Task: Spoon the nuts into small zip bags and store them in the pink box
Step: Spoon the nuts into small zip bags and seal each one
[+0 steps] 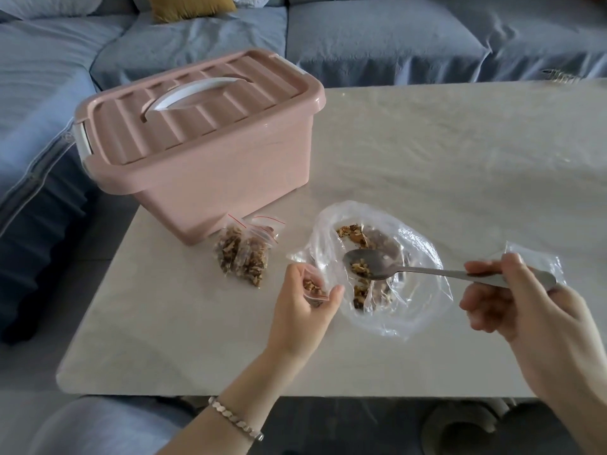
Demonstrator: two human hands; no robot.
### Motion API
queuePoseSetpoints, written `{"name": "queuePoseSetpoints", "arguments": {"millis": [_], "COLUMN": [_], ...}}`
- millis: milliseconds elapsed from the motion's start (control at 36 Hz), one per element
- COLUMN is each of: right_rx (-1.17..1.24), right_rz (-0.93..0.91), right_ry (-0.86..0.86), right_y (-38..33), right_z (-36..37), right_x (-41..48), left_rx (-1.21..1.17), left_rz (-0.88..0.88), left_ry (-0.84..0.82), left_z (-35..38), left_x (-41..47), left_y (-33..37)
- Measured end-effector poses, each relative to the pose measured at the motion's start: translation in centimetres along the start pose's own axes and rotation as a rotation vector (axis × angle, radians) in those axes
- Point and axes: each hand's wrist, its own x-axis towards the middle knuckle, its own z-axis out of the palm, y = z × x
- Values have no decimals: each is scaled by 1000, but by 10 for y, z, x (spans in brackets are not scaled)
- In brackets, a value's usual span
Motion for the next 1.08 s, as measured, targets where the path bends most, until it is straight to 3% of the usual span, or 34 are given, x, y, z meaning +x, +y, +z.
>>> {"name": "queuePoseSetpoints", "arguments": {"millis": [194,306,444,667,861,972,1083], "right_rx": [-210,-545,-772,-615,-349,-441,-636], "right_rz": [-214,-475,-710,-697,-571,-508,-575], "right_ry": [-199,-413,-441,-404,-174,-265,-367], "right_y": [-16,-5,-1,-1,6,40,69], "right_z": [25,30,26,17,2,-12,-23], "right_x": [-7,-16,-19,-14,0,6,8], "left_rx": [3,32,54,59,43,9,70], "left_rz": [-63,-36,-40,-13,-25,-108,-28], "left_ry": [-70,-36,-28,-23,68,43,58], "left_z": [3,5,6,6,-5,-13,-20], "left_x": [1,2,3,3,6,8,10], "left_y": [1,3,-4,-3,1,1,5]}}
